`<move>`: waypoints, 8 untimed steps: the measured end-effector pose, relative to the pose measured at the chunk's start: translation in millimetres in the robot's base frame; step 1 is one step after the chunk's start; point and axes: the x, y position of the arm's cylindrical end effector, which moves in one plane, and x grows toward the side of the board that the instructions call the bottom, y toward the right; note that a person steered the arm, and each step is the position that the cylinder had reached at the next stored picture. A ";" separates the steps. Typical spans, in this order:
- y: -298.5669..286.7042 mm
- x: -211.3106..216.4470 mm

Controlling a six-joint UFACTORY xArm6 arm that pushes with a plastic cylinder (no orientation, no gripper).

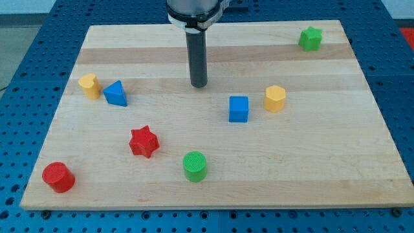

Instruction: Move the blue cube to center

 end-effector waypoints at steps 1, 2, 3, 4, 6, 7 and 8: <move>-1.5 4.5; -6.0 58.2; -6.1 60.1; -3.5 125.1; 130.9 154.1; 143.3 117.0; 132.5 98.0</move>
